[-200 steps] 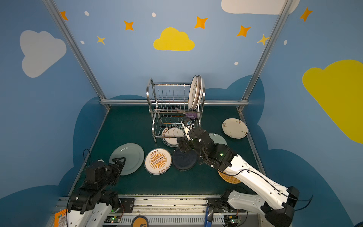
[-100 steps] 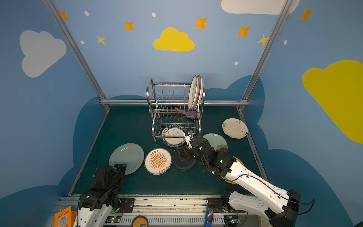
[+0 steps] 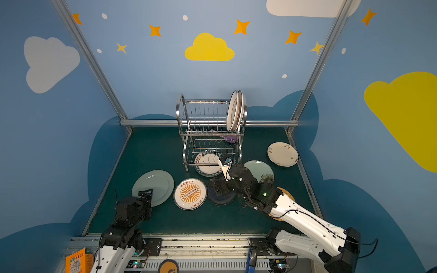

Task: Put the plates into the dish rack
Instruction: 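Reach left gripper to pale green plate edge while right gripper lowers toward navy plate, then grasp and lift the pale green plate upright with the left gripper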

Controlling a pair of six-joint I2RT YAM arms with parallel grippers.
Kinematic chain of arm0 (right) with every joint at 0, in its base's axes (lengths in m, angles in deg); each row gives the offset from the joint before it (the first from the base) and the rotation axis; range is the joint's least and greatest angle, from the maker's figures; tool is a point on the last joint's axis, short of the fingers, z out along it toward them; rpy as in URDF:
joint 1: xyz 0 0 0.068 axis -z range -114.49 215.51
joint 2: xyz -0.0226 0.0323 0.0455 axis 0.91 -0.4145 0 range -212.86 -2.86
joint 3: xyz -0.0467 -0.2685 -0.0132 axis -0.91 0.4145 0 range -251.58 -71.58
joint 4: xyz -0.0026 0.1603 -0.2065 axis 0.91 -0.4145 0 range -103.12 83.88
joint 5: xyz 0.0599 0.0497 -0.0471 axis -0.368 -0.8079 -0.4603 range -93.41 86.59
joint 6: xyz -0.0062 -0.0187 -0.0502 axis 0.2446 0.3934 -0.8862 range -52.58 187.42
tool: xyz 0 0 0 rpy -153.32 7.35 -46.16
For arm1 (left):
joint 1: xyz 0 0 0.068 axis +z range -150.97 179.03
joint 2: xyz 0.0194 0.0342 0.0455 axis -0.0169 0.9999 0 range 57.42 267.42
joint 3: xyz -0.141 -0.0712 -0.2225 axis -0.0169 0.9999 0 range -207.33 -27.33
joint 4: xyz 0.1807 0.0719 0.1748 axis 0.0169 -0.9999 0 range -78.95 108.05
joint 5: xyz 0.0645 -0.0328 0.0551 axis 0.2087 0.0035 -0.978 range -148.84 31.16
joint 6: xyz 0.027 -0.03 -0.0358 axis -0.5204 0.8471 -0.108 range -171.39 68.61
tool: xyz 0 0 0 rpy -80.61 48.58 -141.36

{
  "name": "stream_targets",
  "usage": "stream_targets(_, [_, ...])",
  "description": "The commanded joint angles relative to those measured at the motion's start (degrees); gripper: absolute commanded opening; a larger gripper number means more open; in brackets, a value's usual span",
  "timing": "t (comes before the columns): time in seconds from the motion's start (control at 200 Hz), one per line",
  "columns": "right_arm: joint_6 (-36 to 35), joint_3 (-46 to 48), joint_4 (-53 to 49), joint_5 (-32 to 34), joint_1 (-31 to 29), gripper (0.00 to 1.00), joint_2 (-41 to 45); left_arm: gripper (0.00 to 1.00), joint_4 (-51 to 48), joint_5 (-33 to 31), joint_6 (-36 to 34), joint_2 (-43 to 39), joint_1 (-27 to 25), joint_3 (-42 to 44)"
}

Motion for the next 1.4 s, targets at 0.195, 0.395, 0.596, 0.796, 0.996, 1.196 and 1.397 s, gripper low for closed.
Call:
stream_targets(0.195, [1.53,0.41,0.56,-2.61,0.41,0.92,-0.58,0.98,21.47,0.52,-1.82,10.95,3.88,6.55])
stream_targets(0.395, [2.18,0.41,0.44,-3.86,0.49,0.92,-0.93,0.98,29.33,1.44,-3.49,24.38,4.48,1.95])
stream_targets(0.596, [2.66,0.75,0.19,-4.21,0.71,0.91,-0.60,0.98,37.50,2.13,-2.09,36.03,5.22,-0.94])
stream_targets(0.796, [3.17,2.01,0.89,-4.71,1.10,0.92,0.19,0.98,46.10,3.56,-1.39,45.32,6.84,-1.99])
stream_targets(0.996, [4.55,2.78,2.64,-8.01,2.38,0.92,-0.49,0.97,53.46,6.82,-0.88,54.09,9.18,-4.02])
stream_targets(1.196, [5.25,3.11,3.31,-9.35,2.97,0.92,-0.64,0.96,62.42,8.55,-0.59,64.45,10.09,-6.67])
stream_targets(1.397, [5.86,3.81,4.58,-10.35,3.37,0.92,-1.01,0.95,70.90,11.87,-0.37,73.19,11.32,-8.62])
